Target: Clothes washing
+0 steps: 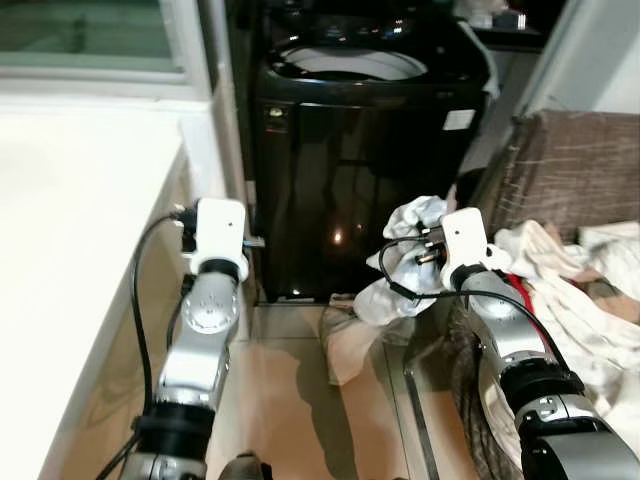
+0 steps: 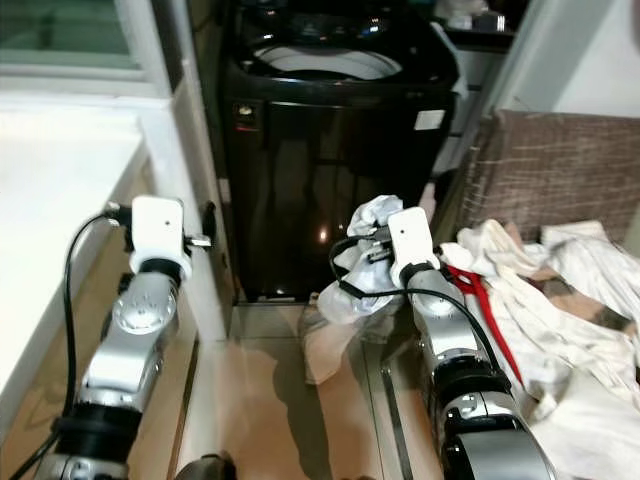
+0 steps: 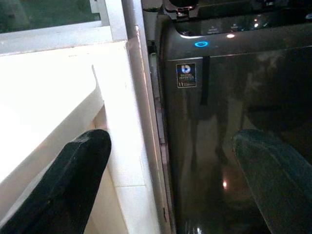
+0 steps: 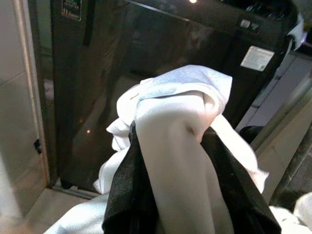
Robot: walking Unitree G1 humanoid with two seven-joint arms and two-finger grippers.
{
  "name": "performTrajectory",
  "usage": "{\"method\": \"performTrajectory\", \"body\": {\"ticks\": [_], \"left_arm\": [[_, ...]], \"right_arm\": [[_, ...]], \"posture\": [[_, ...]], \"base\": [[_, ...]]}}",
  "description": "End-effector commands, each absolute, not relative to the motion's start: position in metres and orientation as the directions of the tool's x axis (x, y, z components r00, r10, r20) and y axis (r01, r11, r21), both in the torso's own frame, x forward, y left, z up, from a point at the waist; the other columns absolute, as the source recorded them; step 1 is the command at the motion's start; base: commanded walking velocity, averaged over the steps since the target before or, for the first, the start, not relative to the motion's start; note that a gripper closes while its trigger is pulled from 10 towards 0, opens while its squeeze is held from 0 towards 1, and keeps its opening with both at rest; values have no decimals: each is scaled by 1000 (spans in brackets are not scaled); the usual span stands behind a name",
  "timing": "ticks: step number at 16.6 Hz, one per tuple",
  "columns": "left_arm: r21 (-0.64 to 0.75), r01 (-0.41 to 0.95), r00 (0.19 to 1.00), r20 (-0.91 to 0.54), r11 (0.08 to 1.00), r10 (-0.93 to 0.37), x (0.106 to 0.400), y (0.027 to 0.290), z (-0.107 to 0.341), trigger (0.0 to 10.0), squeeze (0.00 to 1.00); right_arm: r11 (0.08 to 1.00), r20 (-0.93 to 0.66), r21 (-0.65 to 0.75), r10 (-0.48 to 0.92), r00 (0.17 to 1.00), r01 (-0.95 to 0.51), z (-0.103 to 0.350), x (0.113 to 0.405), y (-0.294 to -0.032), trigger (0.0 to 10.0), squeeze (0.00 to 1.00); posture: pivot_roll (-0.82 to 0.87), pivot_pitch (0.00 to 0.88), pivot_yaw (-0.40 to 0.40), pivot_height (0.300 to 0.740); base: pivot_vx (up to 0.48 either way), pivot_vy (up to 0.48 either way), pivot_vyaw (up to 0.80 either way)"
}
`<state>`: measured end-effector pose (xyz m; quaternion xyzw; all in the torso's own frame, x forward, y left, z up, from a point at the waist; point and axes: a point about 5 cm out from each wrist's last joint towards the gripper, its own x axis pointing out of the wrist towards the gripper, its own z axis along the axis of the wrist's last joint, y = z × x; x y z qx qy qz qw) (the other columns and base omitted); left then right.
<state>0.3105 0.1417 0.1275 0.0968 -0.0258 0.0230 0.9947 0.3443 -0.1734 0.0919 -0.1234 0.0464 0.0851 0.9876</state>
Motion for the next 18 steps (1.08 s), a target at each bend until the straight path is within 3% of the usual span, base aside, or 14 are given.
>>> {"method": "performTrajectory", "body": {"ticks": [1,8,18], "left_arm": [[215,22,996,83,976,-40,311,133,131,10000,0],[233,202,958,154,951,-241,316,114,140,10000,0],[240,237,943,177,941,-283,321,114,144,10000,0]], "right_arm": [[960,-43,-248,124,991,-131,107,352,-176,0,0],[963,33,-254,103,994,-91,115,353,-168,0,0],[963,59,-262,84,995,-65,120,356,-170,0,0]], "posture": [[-32,0,-52,736],[-47,0,-39,736],[-60,0,-31,736]], "base": [[461,0,0],[478,0,0],[480,0,-40]]}}
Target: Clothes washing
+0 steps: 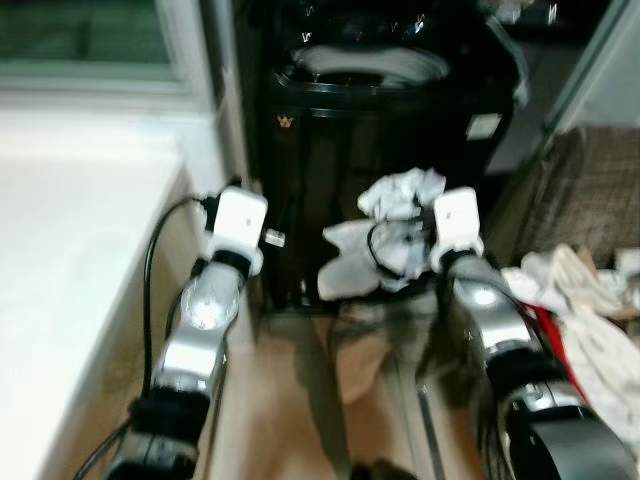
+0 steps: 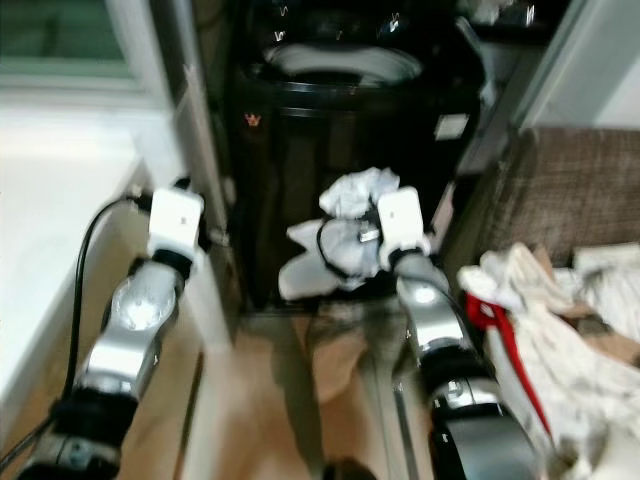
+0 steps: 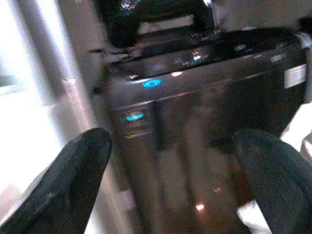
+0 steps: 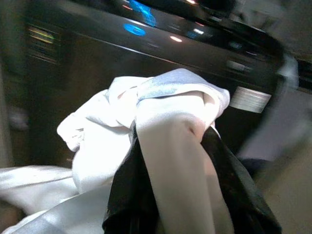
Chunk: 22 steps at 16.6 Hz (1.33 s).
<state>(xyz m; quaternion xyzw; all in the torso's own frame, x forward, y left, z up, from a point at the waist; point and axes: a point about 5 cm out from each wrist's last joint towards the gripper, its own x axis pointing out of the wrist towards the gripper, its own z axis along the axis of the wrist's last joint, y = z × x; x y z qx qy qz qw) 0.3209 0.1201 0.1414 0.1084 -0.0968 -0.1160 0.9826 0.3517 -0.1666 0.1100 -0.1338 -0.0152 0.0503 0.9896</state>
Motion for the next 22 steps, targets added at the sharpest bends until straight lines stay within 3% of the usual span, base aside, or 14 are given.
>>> {"method": "performTrajectory", "body": {"ticks": [1,6,16,22], "left_arm": [[239,243,941,178,940,-288,322,113,144,10000,0],[238,263,934,182,935,-309,321,109,144,10000,0],[246,289,923,184,925,-337,322,109,145,10000,0],[229,265,929,199,937,-311,320,111,147,10000,0]], "right_arm": [[964,60,-258,82,995,-64,121,356,-170,0,0],[966,86,-256,52,995,-28,127,359,-173,0,0],[962,112,-273,25,993,7,137,365,-177,0,0],[972,212,-225,110,971,-61,164,369,-159,0,0]], "posture": [[-60,0,-31,736],[-62,0,-30,736],[-61,0,-24,736],[-60,0,-29,736]], "base": [[480,0,-400],[480,0,-800],[480,0,0],[480,0,0]]}}
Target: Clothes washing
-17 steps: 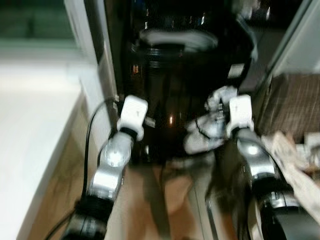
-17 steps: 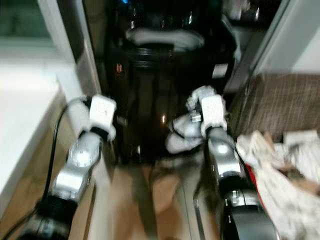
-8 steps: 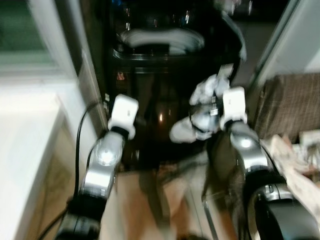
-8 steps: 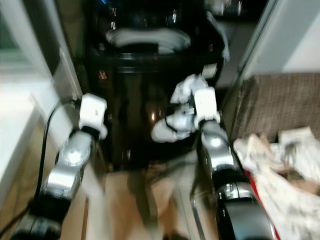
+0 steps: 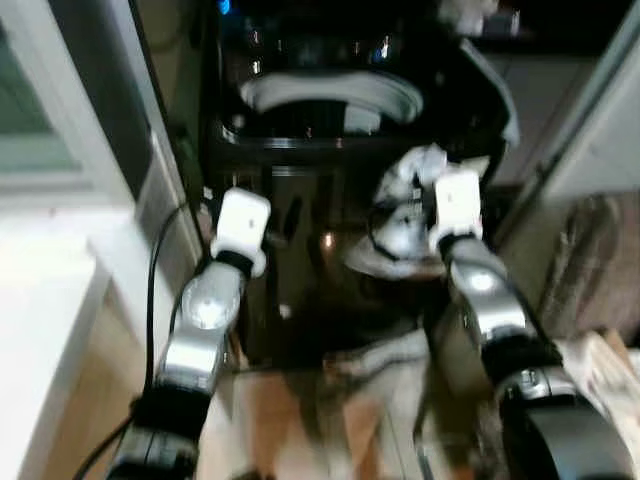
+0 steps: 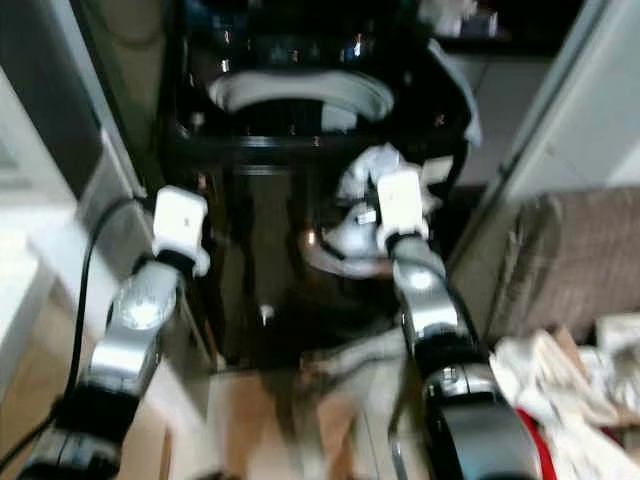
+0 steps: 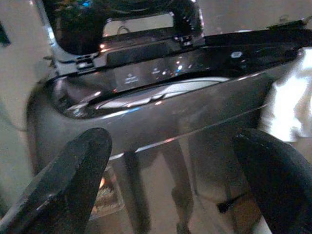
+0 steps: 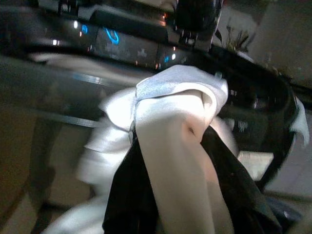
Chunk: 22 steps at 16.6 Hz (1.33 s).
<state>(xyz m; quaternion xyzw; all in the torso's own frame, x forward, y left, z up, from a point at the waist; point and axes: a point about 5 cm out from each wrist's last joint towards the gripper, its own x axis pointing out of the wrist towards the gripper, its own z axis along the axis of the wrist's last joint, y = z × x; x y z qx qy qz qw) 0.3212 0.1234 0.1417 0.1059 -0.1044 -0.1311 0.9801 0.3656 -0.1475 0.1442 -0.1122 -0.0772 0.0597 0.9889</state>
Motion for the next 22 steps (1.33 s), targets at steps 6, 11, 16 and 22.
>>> {"method": "performTrajectory", "body": {"ticks": [6,11,16,22], "left_arm": [[259,309,885,274,915,-377,316,102,169,10000,0],[283,346,838,336,894,-431,308,93,192,10000,0],[310,353,798,392,883,-457,299,89,217,10000,0],[296,379,745,465,877,-479,293,83,246,10000,0]], "right_arm": [[966,460,-260,134,878,-12,266,390,-164,0,0],[942,492,-332,130,861,48,332,411,-169,0,0],[939,178,-343,90,980,-24,293,428,-157,10000,0],[980,-105,-173,85,991,-102,205,420,-148,10000,0]], "posture": [[-50,0,-36,736],[-11,0,-54,736],[11,0,-53,736],[11,0,-47,736]], "base": [[480,0,0],[480,0,0],[288,0,0],[0,0,0]]}}
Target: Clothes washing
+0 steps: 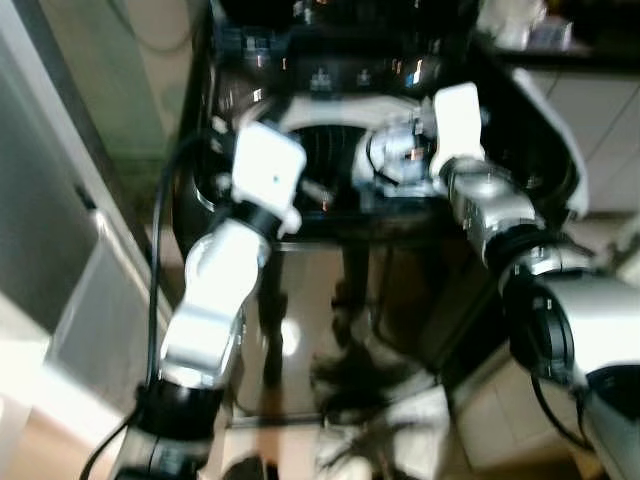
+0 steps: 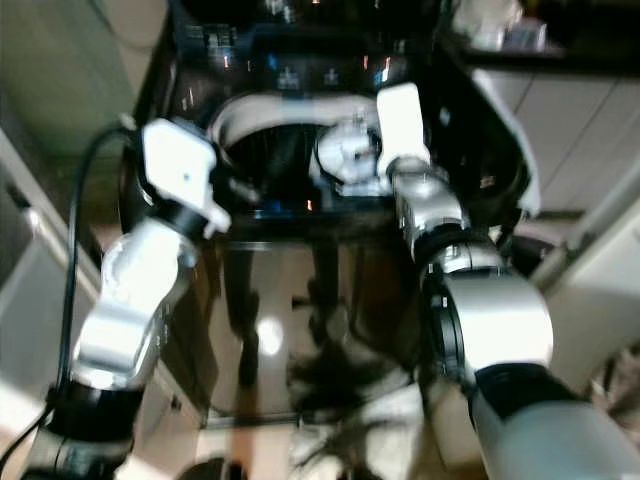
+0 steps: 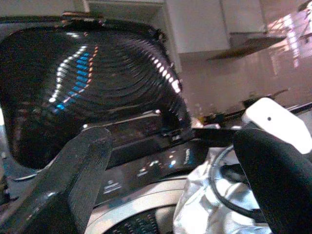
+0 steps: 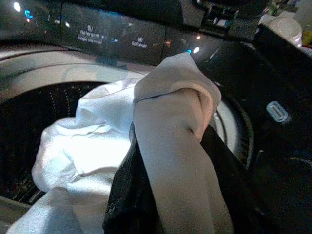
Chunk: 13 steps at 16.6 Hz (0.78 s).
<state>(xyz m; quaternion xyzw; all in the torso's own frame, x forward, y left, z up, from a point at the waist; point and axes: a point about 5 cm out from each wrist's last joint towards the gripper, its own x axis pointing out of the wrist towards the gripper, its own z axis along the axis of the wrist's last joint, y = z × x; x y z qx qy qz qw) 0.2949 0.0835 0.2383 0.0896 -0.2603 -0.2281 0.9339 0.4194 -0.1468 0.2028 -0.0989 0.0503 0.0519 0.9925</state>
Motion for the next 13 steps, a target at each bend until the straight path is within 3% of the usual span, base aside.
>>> {"method": "performTrajectory", "body": {"ticks": [1,2,3,7,10,12,13], "left_arm": [[299,383,743,463,874,-483,293,82,246,10000,0],[299,390,745,454,871,-489,293,82,246,10000,0],[293,389,754,443,873,-485,294,82,245,10000,0],[311,333,815,379,890,-438,301,89,234,10000,0],[317,304,851,333,898,-405,306,97,225,10000,0],[323,304,852,329,896,-407,307,96,225,10000,0],[333,278,867,315,901,-385,308,99,222,10000,0]], "right_arm": [[981,-112,-165,79,991,-97,202,419,-148,10000,0],[988,-112,-128,69,991,-83,201,419,-149,10000,1000],[998,-109,-29,55,993,-58,203,420,-152,10000,1000],[995,-38,59,79,996,-76,222,423,-149,10000,1000],[975,-20,205,94,995,-88,231,425,-146,10000,1000],[924,-24,375,93,995,-77,235,426,-143,10000,1000],[962,30,260,78,996,-83,248,428,-145,10000,1000]], "posture": [[9,0,-46,736],[3,0,-44,736],[3,0,-44,736],[-2,0,-37,736],[-7,0,-29,736],[-7,0,-26,736],[-7,0,-26,736]], "base": [[0,0,0],[0,0,0],[0,0,0],[0,0,0],[0,0,0],[0,0,0],[0,0,0]]}}
